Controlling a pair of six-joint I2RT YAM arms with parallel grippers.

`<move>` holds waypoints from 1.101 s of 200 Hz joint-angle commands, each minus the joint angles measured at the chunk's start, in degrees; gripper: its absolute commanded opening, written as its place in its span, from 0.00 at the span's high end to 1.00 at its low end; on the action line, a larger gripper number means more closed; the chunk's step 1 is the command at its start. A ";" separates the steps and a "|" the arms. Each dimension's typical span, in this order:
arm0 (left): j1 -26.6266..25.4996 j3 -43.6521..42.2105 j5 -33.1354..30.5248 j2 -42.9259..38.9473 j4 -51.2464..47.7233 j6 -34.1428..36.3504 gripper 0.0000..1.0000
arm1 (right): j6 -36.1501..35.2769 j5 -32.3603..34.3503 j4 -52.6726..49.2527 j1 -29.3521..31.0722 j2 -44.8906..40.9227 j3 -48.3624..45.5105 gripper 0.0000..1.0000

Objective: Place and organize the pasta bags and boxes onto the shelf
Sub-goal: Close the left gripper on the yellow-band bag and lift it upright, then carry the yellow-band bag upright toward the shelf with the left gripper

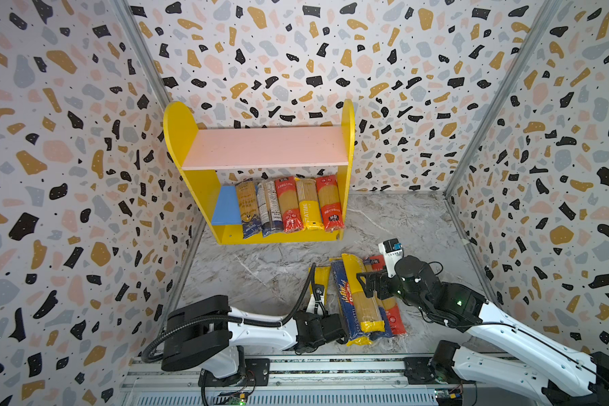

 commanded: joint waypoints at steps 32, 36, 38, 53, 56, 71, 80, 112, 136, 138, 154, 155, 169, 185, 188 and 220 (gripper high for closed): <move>0.09 0.65 -8.07 -8.53 -1.66 3.42 1.00 | -1.55 -1.74 1.75 -0.61 2.06 2.77 0.01; 0.09 0.50 -8.22 -9.23 -1.74 3.54 1.00 | -1.63 -1.81 1.79 -0.66 2.31 2.89 0.01; 0.09 0.51 -8.30 -9.58 -1.81 3.62 1.00 | -1.64 -1.83 1.85 -0.66 2.46 2.93 0.01; 0.09 0.23 -8.95 -12.06 -2.56 4.55 1.00 | -1.90 -2.24 2.11 -0.74 3.47 3.53 0.01; 0.09 0.11 -9.09 -12.53 -2.76 4.78 1.00 | -1.97 -2.27 2.18 -0.78 3.65 3.64 0.01; 0.09 0.05 -9.74 -14.98 -3.83 5.74 1.00 | -2.16 -2.78 2.57 -0.89 4.57 4.13 0.01; 0.09 -0.10 -10.10 -16.43 -4.50 6.27 1.00 | -2.34 -2.99 2.63 -0.96 5.17 4.56 0.01; 0.09 -0.52 -10.39 -21.72 -5.70 7.46 1.00 | -2.52 -3.57 3.11 -0.96 6.74 5.74 0.01; 0.09 0.04 -10.88 -25.68 -6.84 9.55 1.00 | -2.73 -3.94 3.42 -1.04 7.23 6.46 0.01; 0.09 0.13 -10.95 -25.98 -6.97 9.85 1.00 | -2.77 -3.99 3.42 -1.04 7.27 6.54 0.01; 0.09 0.77 -12.05 -28.58 -8.01 10.57 1.00 | -3.11 -4.05 3.09 -1.05 7.96 7.38 0.01; 0.09 0.78 -12.14 -28.76 -8.06 10.63 1.00 | -3.12 -4.04 3.08 -1.05 7.93 7.43 0.01; 0.09 1.71 -13.51 -30.71 -9.11 11.08 1.00 | -3.37 -4.12 2.88 -1.04 8.33 8.20 0.01; 0.09 3.23 -15.46 -32.48 -10.37 11.50 1.00 | -3.65 -4.12 2.76 -1.05 8.54 8.90 0.01; 0.09 3.50 -15.87 -32.77 -10.60 11.60 1.00 | -3.72 -4.12 2.72 -1.06 8.58 9.01 0.01; 0.09 7.42 -19.81 -33.46 -13.25 13.37 1.00 | -4.19 -4.20 2.53 -1.04 8.60 9.85 0.01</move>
